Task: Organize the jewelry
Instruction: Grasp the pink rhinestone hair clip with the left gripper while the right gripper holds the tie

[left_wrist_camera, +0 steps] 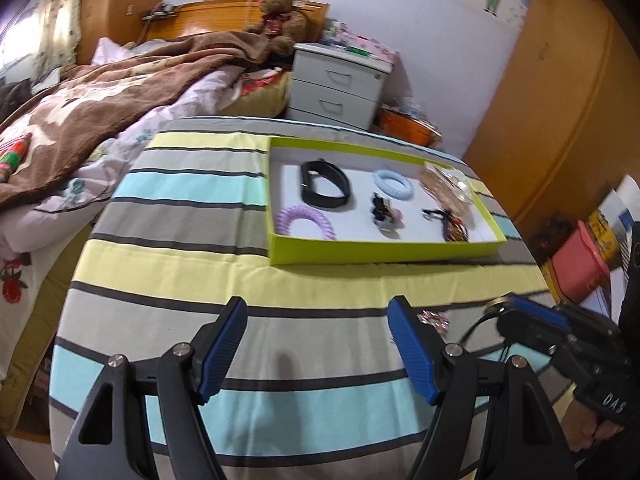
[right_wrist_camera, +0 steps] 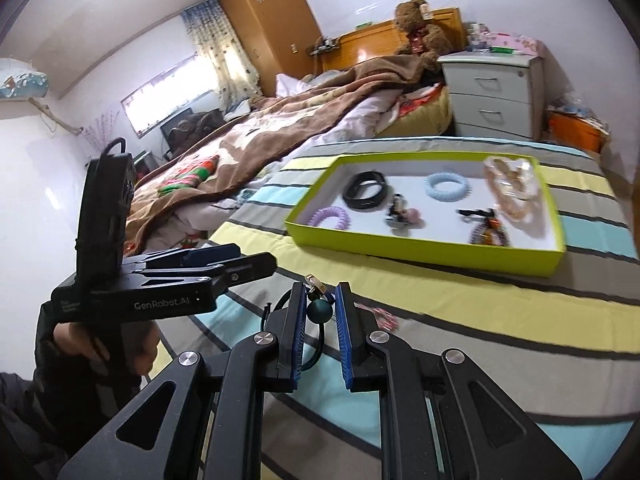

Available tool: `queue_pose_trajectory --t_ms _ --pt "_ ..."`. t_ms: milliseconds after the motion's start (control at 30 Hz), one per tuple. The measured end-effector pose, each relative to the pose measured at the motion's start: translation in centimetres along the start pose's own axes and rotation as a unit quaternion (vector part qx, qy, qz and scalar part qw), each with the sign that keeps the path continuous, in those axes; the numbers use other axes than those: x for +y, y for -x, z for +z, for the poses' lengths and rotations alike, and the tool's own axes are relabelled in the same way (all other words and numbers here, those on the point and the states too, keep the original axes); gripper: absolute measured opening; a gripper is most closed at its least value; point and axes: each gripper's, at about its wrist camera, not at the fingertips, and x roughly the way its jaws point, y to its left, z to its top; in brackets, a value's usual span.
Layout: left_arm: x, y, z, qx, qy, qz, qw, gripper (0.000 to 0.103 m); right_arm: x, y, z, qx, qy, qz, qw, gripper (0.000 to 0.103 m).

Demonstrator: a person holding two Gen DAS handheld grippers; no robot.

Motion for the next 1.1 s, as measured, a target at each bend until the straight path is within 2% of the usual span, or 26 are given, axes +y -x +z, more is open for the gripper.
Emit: queue_pose_trajectory --t_ms 167,267,367,567,633,733,933,1100 --pt "-1.7 -0.8 -0.2 0.013 -0.033 -0.045 0.9983 0.075 -2.0 2.3 -1.1 -0.008 -0.020 -0.028 0.999 0.015" --pt "-3.0 -1.4 -0.4 0.023 -0.063 -0.057 0.9961 0.075 -3.1 3.5 -1.7 -0.013 -0.030 -0.042 0.999 0.015" --pt "-4.3 -2.2 -0.5 0.032 -0.096 -0.091 0.9907 0.075 -4.1 4.6 -2.2 -0.017 -0.043 -0.054 0.997 0.015" --pt "-6.8 -3.5 -0.5 0.049 -0.155 -0.114 0.9800 0.075 -5.1 5.9 -3.0 -0.023 -0.057 -0.070 0.996 0.015" --pt "-7.1 -4.1 -0.2 0.053 -0.158 -0.106 0.9804 0.074 -5.2 6.1 -3.1 -0.025 -0.059 -0.071 0.995 0.015" --pt "-7.1 -4.8 0.0 0.059 -0.154 -0.119 0.9791 0.074 -5.3 6.3 -3.2 -0.027 -0.062 -0.071 0.995 0.015" --pt "-7.7 -5.6 -0.8 0.075 -0.164 -0.122 0.9760 0.074 -5.4 6.3 -3.3 -0.028 -0.064 -0.069 0.995 0.015" --pt "-7.9 -5.8 -0.9 0.076 -0.164 -0.117 0.9766 0.063 -5.6 6.2 -3.4 -0.028 -0.065 -0.068 0.995 0.015"
